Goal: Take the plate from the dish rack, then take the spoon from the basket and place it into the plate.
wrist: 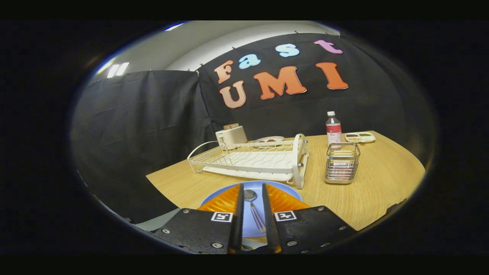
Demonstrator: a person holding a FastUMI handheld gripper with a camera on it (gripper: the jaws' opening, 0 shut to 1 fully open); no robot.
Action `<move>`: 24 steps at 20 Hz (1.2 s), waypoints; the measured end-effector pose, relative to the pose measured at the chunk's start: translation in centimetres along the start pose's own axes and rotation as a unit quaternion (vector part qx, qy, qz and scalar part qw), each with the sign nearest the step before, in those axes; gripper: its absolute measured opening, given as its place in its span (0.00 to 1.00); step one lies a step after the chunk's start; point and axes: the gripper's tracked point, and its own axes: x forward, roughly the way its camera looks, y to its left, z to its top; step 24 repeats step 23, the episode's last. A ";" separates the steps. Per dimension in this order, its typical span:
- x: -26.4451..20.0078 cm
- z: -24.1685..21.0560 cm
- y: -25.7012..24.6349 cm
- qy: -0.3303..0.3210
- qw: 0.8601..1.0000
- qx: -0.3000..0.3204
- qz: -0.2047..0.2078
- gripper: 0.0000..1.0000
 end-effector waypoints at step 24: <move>-0.8 17.3 -3.2 -0.187 0.959 -0.093 -0.192 0.92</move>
